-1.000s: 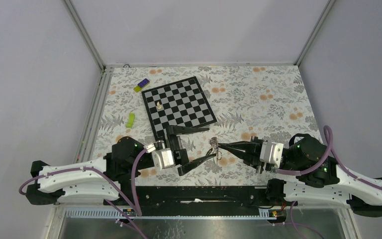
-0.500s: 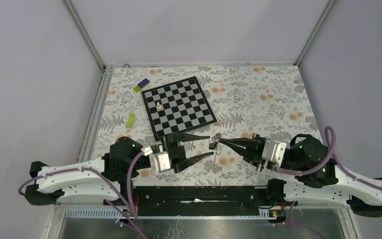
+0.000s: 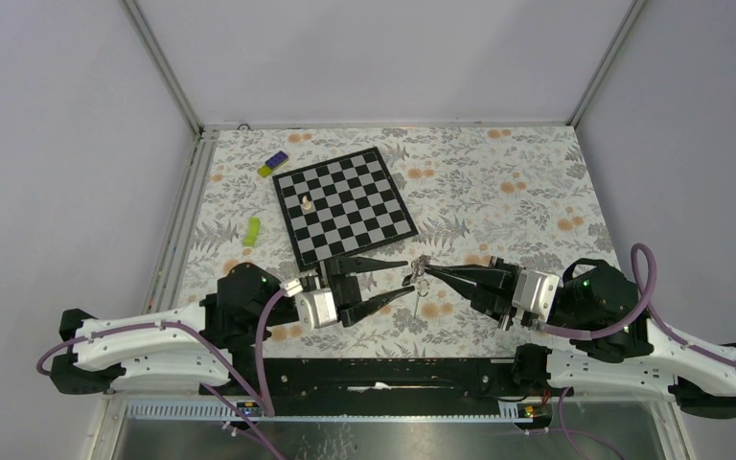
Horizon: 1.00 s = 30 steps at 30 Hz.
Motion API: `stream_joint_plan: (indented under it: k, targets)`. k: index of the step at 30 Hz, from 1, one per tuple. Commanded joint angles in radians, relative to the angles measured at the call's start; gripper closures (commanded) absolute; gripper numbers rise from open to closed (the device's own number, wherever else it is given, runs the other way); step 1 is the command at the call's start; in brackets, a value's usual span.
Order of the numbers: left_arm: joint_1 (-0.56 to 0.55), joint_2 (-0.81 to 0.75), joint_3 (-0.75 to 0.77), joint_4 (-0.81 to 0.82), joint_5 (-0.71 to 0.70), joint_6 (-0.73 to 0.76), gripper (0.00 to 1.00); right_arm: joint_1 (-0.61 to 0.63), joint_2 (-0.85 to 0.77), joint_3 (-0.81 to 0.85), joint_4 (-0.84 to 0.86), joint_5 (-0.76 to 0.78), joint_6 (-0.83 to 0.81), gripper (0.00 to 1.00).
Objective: Remove the keys from the keyring
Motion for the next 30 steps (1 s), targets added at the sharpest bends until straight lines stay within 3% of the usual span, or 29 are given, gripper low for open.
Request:
stream_joint_plan:
  k: [1,12,30]
  targets:
    - [0.001,-0.023,0.007,0.072,-0.007,0.003,0.58,0.001,-0.007,-0.001,0.057,0.005,-0.003,1.00]
    - [0.001,-0.007,0.042,0.038,0.106,-0.002,0.69,0.001,-0.007,-0.002,0.058,0.010,-0.005,1.00]
    - [0.001,-0.003,0.027,0.081,0.030,0.015,0.62,0.001,-0.003,0.005,0.035,-0.027,0.008,1.00]
